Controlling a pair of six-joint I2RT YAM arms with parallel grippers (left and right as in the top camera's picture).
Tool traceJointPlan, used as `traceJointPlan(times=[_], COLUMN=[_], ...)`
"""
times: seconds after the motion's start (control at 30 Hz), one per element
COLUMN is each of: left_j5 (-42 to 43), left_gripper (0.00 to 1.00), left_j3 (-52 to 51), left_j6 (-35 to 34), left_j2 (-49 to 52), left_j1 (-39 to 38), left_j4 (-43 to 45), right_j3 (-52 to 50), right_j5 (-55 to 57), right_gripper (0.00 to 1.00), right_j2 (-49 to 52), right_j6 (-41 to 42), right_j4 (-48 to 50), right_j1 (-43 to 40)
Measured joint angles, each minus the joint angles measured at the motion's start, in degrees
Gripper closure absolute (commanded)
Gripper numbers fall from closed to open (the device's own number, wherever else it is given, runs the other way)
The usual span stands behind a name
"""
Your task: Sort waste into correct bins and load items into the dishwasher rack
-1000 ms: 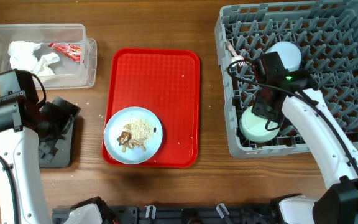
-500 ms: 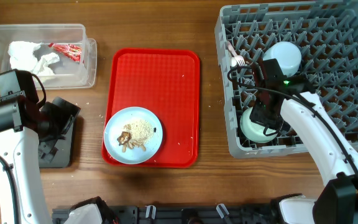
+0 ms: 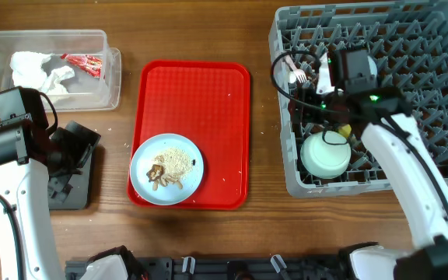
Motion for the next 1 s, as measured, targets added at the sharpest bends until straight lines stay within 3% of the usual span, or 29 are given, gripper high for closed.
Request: traceJointPlan(times=[0.1, 0.23, 0.3, 0.63, 1.0], left_j5=[0.0, 0.0, 0.0, 0.0, 0.0], left_gripper=[0.00, 0.00, 0.00, 0.00, 0.00], left_j3=[0.0, 0.0, 0.0, 0.0, 0.0], left_j6=[0.0, 0.0, 0.0, 0.0, 0.0], left_j2=[0.0, 0.0, 0.0, 0.0, 0.0], left_j1=[0.0, 0.0, 0.0, 0.0, 0.0], left_j4=[0.0, 0.0, 0.0, 0.0, 0.0], right_j3=[0.0, 0.0, 0.0, 0.0, 0.0], right_j5=[-0.3, -0.3, -0.1, 2.3, 4.2], right_gripper=[0.52, 0.57, 0.65, 0.87, 0.86], right_j2=[6.4, 12.9, 14.4, 16.0, 16.8], right_j6=[-0.9, -1.4, -1.6, 2.3, 9.3], right_j4=[2.5, 4.4, 5.1, 11.0, 16.6], right_j1=[1.1, 3.0, 3.3, 3.2, 3.3])
